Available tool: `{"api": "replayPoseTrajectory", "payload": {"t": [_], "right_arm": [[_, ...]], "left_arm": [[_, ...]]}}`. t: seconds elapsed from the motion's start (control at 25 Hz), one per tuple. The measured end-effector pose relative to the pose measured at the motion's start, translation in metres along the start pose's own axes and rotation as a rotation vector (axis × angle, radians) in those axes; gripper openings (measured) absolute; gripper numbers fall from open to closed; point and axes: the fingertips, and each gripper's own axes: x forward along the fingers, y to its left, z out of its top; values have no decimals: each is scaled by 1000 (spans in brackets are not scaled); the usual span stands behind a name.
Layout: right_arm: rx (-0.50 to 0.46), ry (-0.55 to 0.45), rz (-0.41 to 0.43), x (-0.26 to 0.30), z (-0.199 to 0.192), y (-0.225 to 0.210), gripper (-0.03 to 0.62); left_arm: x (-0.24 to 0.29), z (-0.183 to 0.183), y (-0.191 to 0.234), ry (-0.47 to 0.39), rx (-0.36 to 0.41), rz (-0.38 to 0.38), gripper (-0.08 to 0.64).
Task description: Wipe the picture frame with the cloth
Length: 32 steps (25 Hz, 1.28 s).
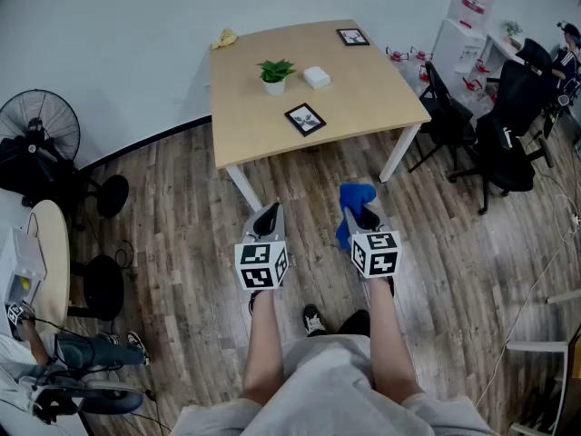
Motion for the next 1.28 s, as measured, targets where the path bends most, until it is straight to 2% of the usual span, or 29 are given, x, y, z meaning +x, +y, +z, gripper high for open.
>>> {"api": "replayPoseTrajectory", "payload": {"t": [0.44,0.6,0.76,0.84,0.96,1.08,1.28], "right_arm": [[-7,-26,-9,-4,16,3,80],[21,-45,-38,-6,18,-3,80],[44,-47,-40,-4,17,-9,80],[50,-39,-36,0,16,-11,80],[60,-11,-15,14,11,-11,80],[52,12,32,31,8,-6,80],[82,0,79,68,22,-5,80]], "left_arm": [[-5,16,1,-6,17,-27,52],[-9,19,0,15,-14,-66,52],[-7,18,1,47,6,-61,52],[-3,16,1,60,-23,-86,51],[5,15,8,68,-81,-101,51],[17,15,17,85,-58,-76,51],[49,21,28,93,-76,-103,51]]}}
